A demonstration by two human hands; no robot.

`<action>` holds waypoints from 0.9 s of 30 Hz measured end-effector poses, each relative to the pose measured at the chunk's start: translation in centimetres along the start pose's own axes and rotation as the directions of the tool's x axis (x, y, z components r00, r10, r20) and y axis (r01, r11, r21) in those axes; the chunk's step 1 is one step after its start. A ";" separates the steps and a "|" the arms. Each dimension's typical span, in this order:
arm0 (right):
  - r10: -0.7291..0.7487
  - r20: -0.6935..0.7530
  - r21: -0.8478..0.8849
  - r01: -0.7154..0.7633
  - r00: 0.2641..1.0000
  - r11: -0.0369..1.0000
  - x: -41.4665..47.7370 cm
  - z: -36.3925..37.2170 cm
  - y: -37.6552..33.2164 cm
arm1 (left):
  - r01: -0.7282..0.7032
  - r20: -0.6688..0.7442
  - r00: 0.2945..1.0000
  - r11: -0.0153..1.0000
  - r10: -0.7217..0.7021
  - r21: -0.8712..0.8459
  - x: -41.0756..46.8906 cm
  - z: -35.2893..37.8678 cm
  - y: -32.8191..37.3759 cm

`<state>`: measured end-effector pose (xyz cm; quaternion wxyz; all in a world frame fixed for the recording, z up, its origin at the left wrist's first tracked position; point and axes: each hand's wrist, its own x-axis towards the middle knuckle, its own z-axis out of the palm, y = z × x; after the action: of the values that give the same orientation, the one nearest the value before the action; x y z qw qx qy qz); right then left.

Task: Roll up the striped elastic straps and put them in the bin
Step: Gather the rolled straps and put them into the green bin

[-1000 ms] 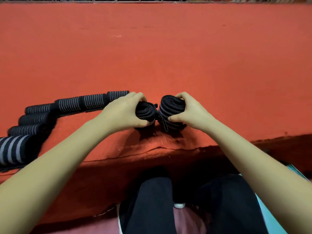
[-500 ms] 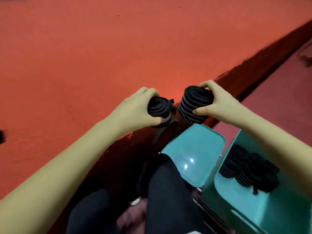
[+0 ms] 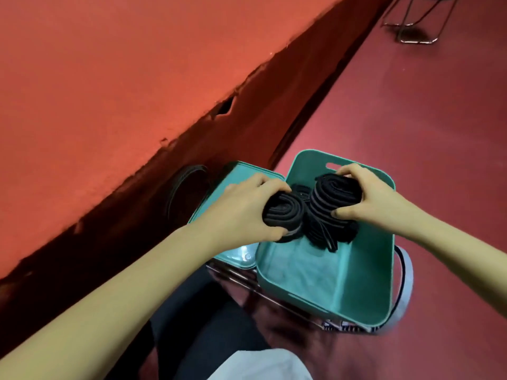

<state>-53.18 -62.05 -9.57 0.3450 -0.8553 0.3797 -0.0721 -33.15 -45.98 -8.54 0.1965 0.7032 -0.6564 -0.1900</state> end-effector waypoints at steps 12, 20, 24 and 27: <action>0.027 0.202 -0.055 -0.016 0.979 0.998 -0.5 6.6 3.8 | 0.015 0.107 0.994 0.993 -0.002 -0.121 -1.9 7.6 -0.8; 0.104 0.212 -0.139 -0.076 0.972 0.987 1.4 11.5 5.8 | 0.062 0.154 0.987 0.991 -0.043 -0.120 -2.0 8.5 -2.0; 0.109 0.232 -0.075 -0.094 0.967 0.993 3.4 13.3 6.4 | 0.071 0.187 0.981 0.992 -0.050 -0.106 -1.9 8.3 -2.2; 0.078 0.246 -0.042 -0.070 0.966 0.997 4.5 14.2 6.5 | 0.072 0.191 0.980 0.993 -0.053 -0.094 -1.9 8.1 -2.3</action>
<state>-48.40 -60.63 -25.06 0.3779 -0.8485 0.3664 0.0545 -35.57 -44.21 -16.58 0.1624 0.6917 -0.6392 -0.2944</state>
